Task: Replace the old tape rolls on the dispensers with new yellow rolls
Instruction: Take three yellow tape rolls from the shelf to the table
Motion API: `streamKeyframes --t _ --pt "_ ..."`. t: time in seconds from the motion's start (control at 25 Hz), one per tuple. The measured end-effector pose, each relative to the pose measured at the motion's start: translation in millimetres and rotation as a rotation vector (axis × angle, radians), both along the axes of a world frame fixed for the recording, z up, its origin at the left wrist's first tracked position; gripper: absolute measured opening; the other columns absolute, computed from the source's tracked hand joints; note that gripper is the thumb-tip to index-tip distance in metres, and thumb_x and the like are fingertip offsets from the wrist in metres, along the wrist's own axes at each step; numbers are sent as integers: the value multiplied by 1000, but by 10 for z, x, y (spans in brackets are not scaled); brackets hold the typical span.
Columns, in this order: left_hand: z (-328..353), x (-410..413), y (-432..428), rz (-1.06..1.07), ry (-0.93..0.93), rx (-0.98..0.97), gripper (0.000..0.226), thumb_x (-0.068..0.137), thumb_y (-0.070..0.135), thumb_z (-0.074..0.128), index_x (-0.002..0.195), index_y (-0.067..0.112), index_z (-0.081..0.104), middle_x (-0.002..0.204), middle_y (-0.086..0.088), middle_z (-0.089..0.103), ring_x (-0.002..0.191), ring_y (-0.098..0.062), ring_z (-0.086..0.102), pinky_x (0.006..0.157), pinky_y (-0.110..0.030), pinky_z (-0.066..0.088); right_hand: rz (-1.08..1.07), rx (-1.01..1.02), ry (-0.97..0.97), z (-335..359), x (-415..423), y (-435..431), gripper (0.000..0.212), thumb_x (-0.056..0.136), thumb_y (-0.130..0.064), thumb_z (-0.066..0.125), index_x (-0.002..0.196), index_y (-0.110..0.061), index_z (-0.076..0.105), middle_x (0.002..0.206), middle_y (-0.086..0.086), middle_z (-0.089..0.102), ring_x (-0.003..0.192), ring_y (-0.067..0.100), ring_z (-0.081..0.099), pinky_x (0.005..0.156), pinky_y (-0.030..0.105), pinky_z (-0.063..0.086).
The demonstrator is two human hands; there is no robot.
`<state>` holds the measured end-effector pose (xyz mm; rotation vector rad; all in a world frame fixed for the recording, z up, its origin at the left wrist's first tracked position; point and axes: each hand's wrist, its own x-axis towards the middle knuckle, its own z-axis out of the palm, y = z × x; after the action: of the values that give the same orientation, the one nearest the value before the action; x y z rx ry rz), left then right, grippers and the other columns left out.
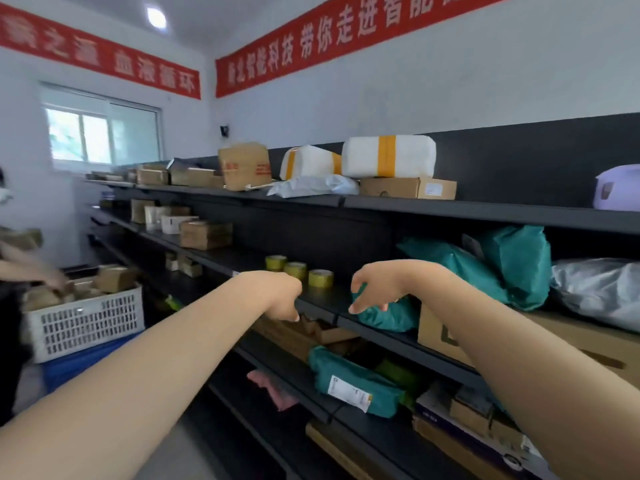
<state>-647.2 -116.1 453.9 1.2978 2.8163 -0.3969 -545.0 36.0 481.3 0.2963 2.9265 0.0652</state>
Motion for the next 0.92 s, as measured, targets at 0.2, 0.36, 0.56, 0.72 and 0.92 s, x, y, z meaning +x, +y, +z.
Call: streamKeyframes --t 0.2,0.36,0.56,0.72,0.92 --pt "76 -155 -741 189 -8 117 33 93 37 50 97 4 55 91 -3 55 81 -24 55 74 -35 44 218 -64 129 -55 -381 -470 47 90 -43 55 124 -11 56 119 6 60 98 23 65 93 39 50" --pt "-6 -331 -1115 257 -44 280 33 92 35 52 105 7 62 108 -10 63 96 -27 60 76 -34 45 331 -90 251 -271 -652 -716 39 90 -41 57 122 -18 56 116 3 58 96 20 55 80 29 47" --pt "-132 -598 -1350 304 -74 137 31 93 32 50 101 5 63 104 -12 66 92 -27 62 70 -30 44 346 -79 246 -466 -989 -852 32 89 -33 59 118 -20 59 117 4 59 101 21 56 79 27 46" --pt "-261 -878 -1454 281 -66 159 28 92 32 51 104 9 61 99 -7 62 88 -22 59 69 -28 42 271 -126 231 -372 -1265 -934 34 89 -35 59 119 -17 60 117 5 60 104 22 57 88 31 49" --pt "-449 -1413 -1594 215 -71 176 18 90 33 53 94 15 57 94 -3 59 85 -20 57 70 -30 43 226 -69 181 -432 -1699 -1135 38 92 -34 55 123 -11 57 120 9 60 108 25 57 92 33 48"
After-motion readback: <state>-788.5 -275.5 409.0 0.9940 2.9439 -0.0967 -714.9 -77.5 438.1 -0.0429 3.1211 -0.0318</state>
